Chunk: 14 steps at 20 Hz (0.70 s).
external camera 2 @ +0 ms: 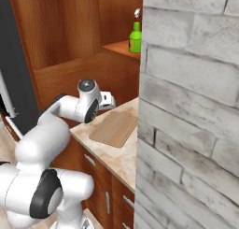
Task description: Move the cutting board and knife to the sink. Then move spray from the cabinet to the counter.
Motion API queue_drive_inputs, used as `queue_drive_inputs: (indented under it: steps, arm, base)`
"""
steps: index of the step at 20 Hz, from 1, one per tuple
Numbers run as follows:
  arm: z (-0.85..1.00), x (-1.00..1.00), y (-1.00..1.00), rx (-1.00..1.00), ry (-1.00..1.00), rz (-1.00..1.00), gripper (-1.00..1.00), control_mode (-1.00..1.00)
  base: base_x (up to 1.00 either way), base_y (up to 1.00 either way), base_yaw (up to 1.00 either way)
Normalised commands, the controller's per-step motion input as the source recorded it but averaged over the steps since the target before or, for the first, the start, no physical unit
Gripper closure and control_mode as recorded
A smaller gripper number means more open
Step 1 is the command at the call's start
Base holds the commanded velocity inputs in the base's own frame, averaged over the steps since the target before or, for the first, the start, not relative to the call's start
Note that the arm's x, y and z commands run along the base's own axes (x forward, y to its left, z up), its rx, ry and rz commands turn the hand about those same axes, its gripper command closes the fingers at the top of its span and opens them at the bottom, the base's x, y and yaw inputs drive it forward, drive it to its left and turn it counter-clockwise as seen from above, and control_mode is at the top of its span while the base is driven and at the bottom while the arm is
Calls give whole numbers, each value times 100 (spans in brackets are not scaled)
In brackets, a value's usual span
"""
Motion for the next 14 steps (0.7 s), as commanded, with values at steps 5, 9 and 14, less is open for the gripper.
queue_drive_inputs:
  steps: [5,9,14]
  arm:
    - [-24,66,-17,0,1,0,-100,-100]
    - [-28,58,-16,0,0,0,-100,-100]
    - [-34,54,-5,-1,4,0,-100,-100]
  base:
    - [0,0,0]
    - [0,0,0]
    - [0,0,0]
